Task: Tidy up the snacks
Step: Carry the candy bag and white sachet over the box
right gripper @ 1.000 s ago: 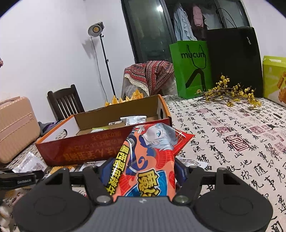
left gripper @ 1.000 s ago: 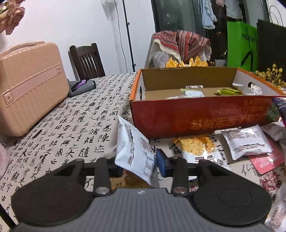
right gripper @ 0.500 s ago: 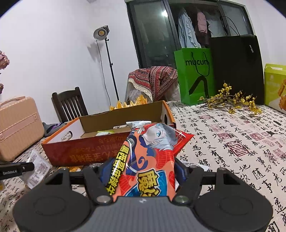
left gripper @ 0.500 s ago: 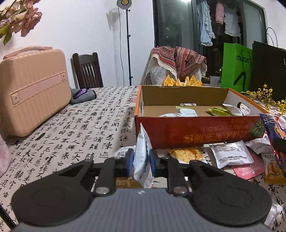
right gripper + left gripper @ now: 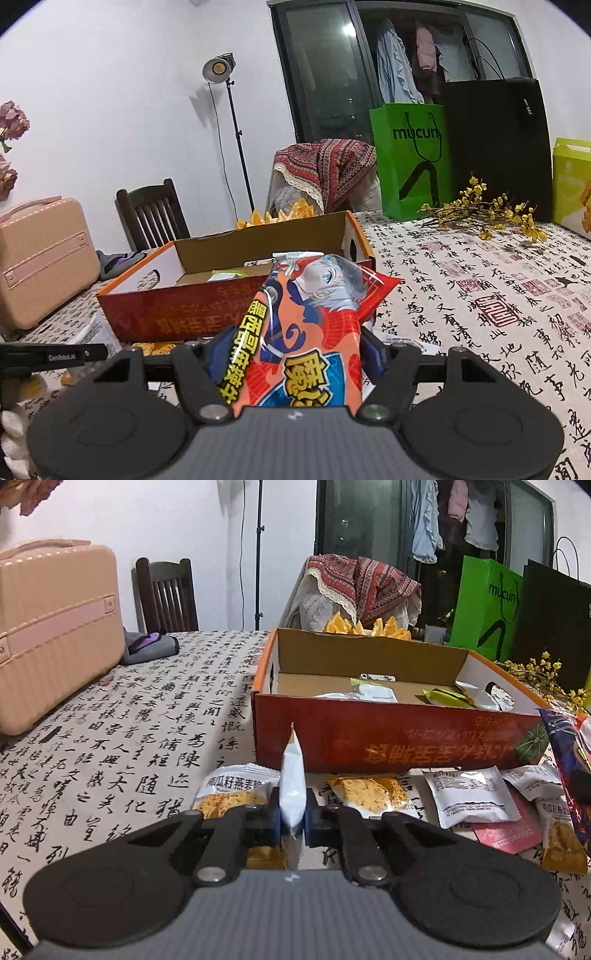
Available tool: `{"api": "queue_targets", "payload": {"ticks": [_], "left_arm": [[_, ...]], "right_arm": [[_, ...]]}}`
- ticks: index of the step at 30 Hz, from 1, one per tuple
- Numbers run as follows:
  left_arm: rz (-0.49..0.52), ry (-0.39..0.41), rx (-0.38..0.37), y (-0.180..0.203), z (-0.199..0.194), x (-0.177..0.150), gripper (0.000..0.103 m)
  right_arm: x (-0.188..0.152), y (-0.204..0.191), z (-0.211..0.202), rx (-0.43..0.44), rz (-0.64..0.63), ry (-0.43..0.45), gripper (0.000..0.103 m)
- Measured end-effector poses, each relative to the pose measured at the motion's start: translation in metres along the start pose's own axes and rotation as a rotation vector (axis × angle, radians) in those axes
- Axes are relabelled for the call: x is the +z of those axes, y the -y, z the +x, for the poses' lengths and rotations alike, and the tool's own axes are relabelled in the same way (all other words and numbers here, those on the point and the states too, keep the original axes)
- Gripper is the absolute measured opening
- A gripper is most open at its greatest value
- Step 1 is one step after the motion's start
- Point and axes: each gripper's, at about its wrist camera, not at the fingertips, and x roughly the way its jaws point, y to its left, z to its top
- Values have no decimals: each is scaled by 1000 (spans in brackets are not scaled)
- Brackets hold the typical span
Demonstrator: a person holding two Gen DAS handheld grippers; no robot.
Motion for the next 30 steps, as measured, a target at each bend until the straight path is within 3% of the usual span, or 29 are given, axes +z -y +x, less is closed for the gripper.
{"api": "queue_targets", "payload": {"ticks": [8, 15, 24, 30], "left_arm": [[-27, 80, -38, -3, -31, 9, 11], [-48, 175, -51, 6, -49, 42, 11], [-58, 236, -88, 34, -32, 91, 11], [-67, 241, -62, 47, 10, 109, 11]], "right_arm": [[10, -7, -5, 25, -23, 14, 68], [38, -16, 3, 52, -37, 37, 68], [94, -35, 39, 76, -35, 59, 68], [116, -38, 92, 76, -2, 48, 68]]}}
